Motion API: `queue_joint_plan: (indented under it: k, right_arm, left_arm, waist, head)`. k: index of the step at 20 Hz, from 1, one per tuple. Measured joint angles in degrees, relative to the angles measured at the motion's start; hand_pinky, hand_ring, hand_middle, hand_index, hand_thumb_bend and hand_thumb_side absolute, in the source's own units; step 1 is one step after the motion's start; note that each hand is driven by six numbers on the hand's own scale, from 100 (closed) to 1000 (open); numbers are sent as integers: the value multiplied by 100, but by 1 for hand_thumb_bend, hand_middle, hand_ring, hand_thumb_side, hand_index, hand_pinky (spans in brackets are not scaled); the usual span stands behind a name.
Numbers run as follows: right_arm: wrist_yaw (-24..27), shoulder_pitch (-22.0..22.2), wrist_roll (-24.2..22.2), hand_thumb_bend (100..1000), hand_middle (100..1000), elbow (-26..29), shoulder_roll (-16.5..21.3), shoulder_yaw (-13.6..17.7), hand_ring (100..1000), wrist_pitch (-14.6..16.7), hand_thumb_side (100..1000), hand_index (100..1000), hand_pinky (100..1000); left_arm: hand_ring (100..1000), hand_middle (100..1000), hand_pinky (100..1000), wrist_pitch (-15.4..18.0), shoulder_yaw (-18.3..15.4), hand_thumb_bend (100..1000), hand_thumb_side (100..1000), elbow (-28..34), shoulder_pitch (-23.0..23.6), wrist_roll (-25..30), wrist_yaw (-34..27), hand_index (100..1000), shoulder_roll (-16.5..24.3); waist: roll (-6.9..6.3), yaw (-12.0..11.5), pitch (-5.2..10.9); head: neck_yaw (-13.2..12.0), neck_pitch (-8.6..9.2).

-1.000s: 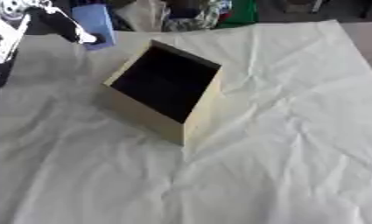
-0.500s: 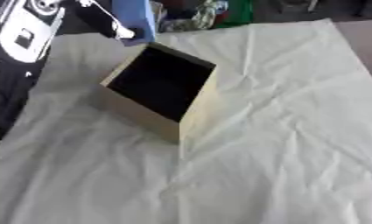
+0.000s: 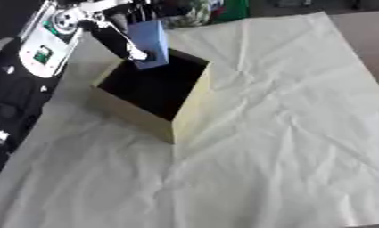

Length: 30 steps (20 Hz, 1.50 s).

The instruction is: Pick up objects on the table and place them in the box.

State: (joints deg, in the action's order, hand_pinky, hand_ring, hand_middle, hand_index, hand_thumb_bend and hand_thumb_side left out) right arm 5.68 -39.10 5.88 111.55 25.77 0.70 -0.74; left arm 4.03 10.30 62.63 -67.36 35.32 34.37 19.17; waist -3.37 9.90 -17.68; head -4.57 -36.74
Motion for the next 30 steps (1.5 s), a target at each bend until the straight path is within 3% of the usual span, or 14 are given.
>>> queue_joint_plan:
  k: [3, 6, 8, 9, 13, 16, 17, 20, 22, 30]
  right_arm:
    - [0, -2, 12, 100, 631, 28, 0, 2, 642, -1, 398, 792, 709]
    - [0, -2, 23, 100, 630, 30, 0, 8, 642, -8, 401, 791, 708]
    - [0, 1, 31, 100, 629, 31, 0, 27, 641, -16, 404, 791, 708]
    - [0, 4, 33, 100, 629, 31, 0, 34, 641, -16, 404, 791, 708]
    - [0, 27, 34, 100, 629, 32, -1, 36, 640, -18, 403, 791, 708]
    - [0, 32, 37, 100, 629, 32, -14, 38, 641, -20, 401, 791, 708]
    - [0, 34, 40, 100, 629, 32, -21, 38, 641, -20, 400, 791, 708]
    - [0, 55, 50, 100, 630, 33, -23, 43, 641, -22, 396, 791, 708]
    - [0, 86, 60, 100, 630, 33, -23, 59, 641, -19, 394, 791, 708]
    - [-5, 167, 104, 100, 630, 33, -16, 107, 639, 2, 391, 791, 708]
  left_arm:
    - [666, 682, 646, 161, -9, 633, 100, -139, 20, 185, -72, 849, 0]
    - [745, 763, 702, 342, -41, 824, 285, -203, 29, 332, -103, 892, 2]
    - [773, 792, 729, 469, -61, 908, 351, -225, 35, 395, -101, 909, 3]
    - [772, 790, 729, 529, -72, 908, 350, -226, 39, 411, -95, 908, 5]
    - [752, 760, 712, 674, -130, 847, 319, -222, 59, 305, -7, 887, 6]
    - [699, 706, 668, 647, -245, 692, 254, -131, 82, 47, -14, 851, 12]
    - [693, 700, 663, 594, -303, 677, 247, -40, 85, -91, -39, 848, 32]
    - [650, 663, 629, 333, -513, 555, 138, 369, 162, -618, -182, 820, 176]
    - [634, 651, 618, 100, -630, 530, 100, 714, 276, -990, -285, 810, 328]
    - [600, 618, 584, -775, -949, 478, 100, 2439, 1148, -2233, -686, 783, 1004]
  waist:
    - [-2, 2, 0]
    - [-2, 1, -2]
    - [-2, 0, -4]
    - [-2, -1, -5]
    - [-2, -3, -5]
    - [-2, -19, -5]
    - [-2, -32, -5]
    - [-2, -101, 0]
    - [-2, -151, 0]
    - [1, -386, 3]
  head:
    - [23, -2]
    - [29, -4]
    - [32, -4]
    - [33, -4]
    - [35, -4]
    - [33, -4]
    - [32, -7]
    - [40, -50]
    - [59, -70]
    - [142, -132]
